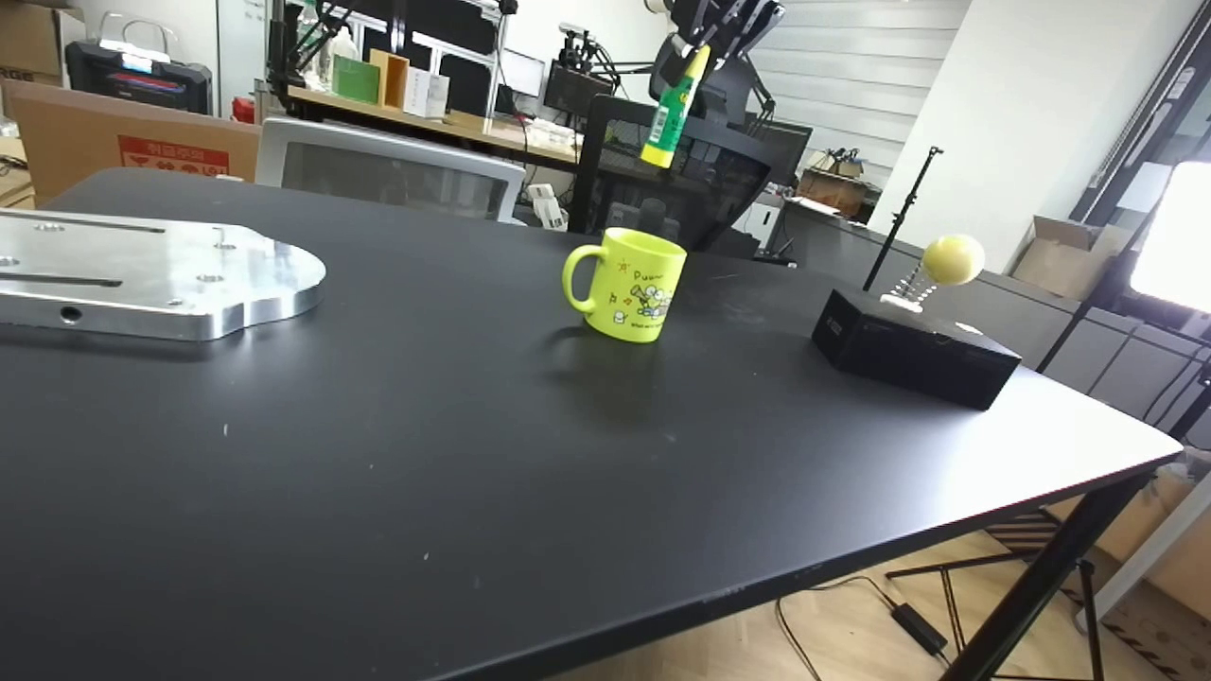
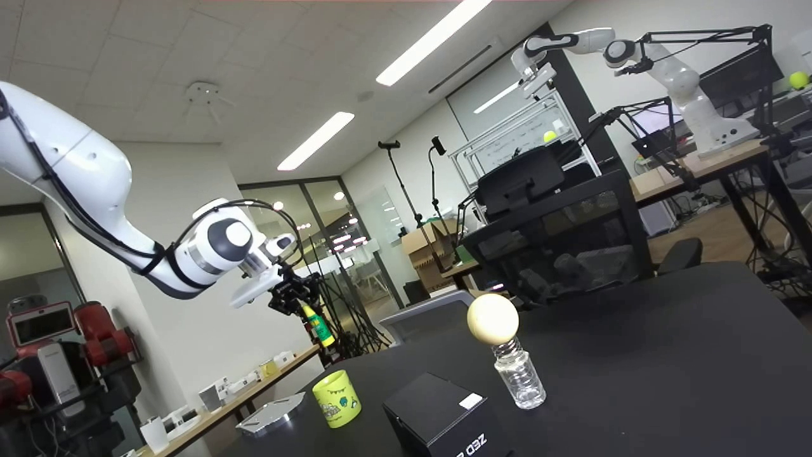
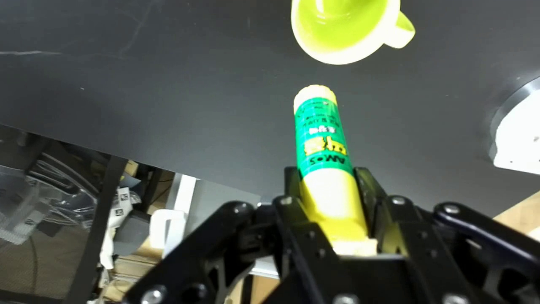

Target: Take the glue stick from the yellow cup and place it on the black box then take the glue stick and put it back on the table

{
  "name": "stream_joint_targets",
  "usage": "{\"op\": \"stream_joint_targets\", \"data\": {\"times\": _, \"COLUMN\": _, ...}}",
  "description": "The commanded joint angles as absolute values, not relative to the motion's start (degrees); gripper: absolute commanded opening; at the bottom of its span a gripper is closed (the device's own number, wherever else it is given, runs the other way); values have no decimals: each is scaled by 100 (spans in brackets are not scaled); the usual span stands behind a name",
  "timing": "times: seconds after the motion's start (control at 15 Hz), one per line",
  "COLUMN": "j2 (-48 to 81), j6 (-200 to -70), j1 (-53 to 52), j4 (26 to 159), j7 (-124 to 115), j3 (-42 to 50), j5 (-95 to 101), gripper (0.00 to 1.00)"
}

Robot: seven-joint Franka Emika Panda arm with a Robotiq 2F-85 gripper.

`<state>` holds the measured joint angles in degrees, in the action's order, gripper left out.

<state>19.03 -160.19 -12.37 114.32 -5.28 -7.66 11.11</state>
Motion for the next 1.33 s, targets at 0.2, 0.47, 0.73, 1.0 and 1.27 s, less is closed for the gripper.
{"op": "stream_joint_targets", "data": {"times": 0.2, "j2": 2332, "j6": -15052, "j1": -1011, "j4": 10830, "j7": 1030, "j3": -1177, "j5": 612, "gripper": 10}}
{"op": "stream_joint_targets", "data": {"times": 0.47, "j2": 2454, "j6": -14845, "j1": -934, "j4": 10792, "j7": 1292, "j3": -1123, "j5": 606, "gripper": 10}}
{"op": "stream_joint_targets", "data": {"times": 0.73, "j2": 2604, "j6": -14731, "j1": -859, "j4": 10775, "j7": 1406, "j3": -1139, "j5": 551, "gripper": 10}}
{"op": "stream_joint_targets", "data": {"times": 1.0, "j2": 2756, "j6": -14697, "j1": -792, "j4": 10760, "j7": 1528, "j3": -1214, "j5": 385, "gripper": 10}}
{"op": "stream_joint_targets", "data": {"times": 1.27, "j2": 2879, "j6": -14826, "j1": -826, "j4": 10774, "j7": 1506, "j3": -1208, "j5": 320, "gripper": 10}}
